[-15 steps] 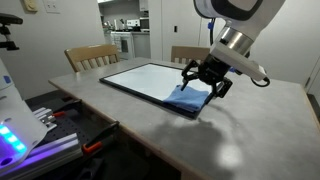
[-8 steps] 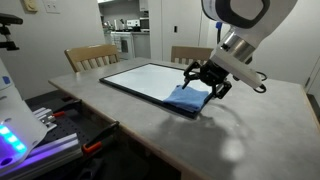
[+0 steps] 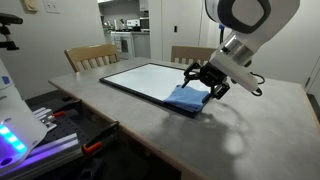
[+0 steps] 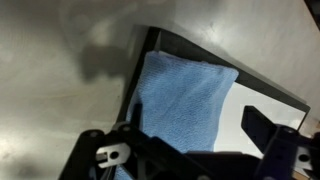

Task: Wipe the whiteboard with the blue towel

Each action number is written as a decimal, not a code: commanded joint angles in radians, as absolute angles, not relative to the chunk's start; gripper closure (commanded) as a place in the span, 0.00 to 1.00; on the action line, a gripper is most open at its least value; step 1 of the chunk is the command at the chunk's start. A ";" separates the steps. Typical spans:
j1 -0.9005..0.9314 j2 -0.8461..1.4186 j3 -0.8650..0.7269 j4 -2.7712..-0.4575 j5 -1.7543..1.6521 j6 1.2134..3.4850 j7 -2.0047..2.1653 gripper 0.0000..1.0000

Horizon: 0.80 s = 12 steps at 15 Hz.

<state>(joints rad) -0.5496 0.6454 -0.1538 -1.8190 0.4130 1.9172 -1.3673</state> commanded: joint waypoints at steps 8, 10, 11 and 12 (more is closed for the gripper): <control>-0.610 0.692 -0.129 -1.726 0.441 1.842 -1.388 0.00; -0.619 0.702 -0.123 -1.716 0.448 1.833 -1.388 0.00; -0.623 0.707 -0.121 -1.713 0.449 1.833 -1.388 0.00; -0.626 0.711 -0.120 -1.710 0.447 1.833 -1.386 0.00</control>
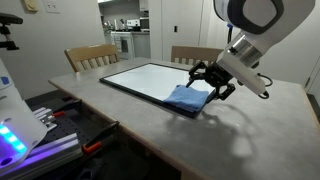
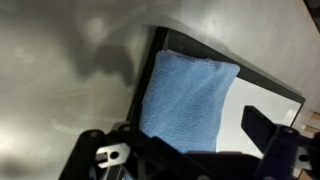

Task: Wipe the whiteboard with the blue towel

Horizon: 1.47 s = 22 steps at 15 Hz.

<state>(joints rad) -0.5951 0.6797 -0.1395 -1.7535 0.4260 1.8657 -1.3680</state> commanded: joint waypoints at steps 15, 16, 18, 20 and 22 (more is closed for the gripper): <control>-0.626 0.785 -0.065 -1.639 0.437 1.718 -1.407 0.00; -0.627 0.785 -0.066 -1.635 0.439 1.717 -1.405 0.00; -0.629 0.790 -0.069 -1.627 0.439 1.721 -1.401 0.00; -0.634 0.791 -0.071 -1.624 0.440 1.723 -1.401 0.26; -0.640 0.788 -0.071 -1.623 0.442 1.724 -1.404 0.42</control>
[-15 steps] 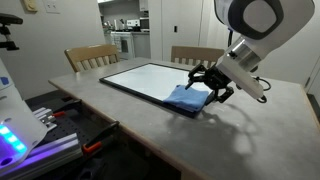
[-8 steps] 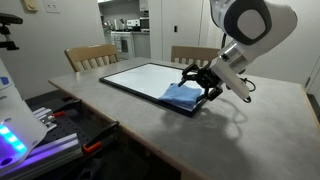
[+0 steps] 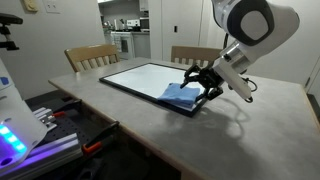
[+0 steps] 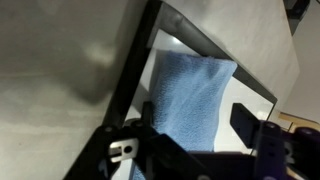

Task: Wipe the whiteboard with the blue towel

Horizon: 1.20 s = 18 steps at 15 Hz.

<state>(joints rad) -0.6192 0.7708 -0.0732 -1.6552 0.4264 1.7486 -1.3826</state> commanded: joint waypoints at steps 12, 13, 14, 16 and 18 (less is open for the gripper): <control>-0.657 0.777 -0.064 -1.634 0.445 1.731 -1.413 1.00; -0.656 0.778 -0.064 -1.631 0.444 1.727 -1.410 0.99; -0.655 0.779 -0.064 -1.627 0.443 1.721 -1.406 0.99; -0.654 0.782 -0.066 -1.613 0.443 1.693 -1.382 0.99; -0.647 0.767 -0.074 -1.605 0.435 1.657 -1.357 0.99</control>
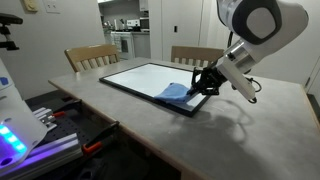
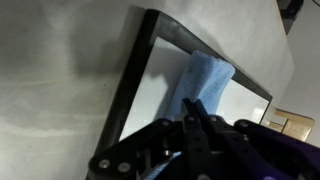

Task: Wipe the whiteboard with the blue towel

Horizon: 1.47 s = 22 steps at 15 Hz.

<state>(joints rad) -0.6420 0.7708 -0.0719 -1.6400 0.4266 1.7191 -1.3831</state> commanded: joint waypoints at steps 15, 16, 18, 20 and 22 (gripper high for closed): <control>-0.550 0.514 -0.153 -1.671 0.341 1.779 -1.118 0.99; -0.542 0.499 -0.161 -1.680 0.321 1.794 -1.103 0.99; -0.523 0.475 -0.180 -1.694 0.266 1.818 -1.077 0.99; -0.494 0.456 -0.202 -1.715 0.163 1.837 -1.069 0.99; -0.466 0.444 -0.212 -1.754 0.066 1.869 -1.067 0.99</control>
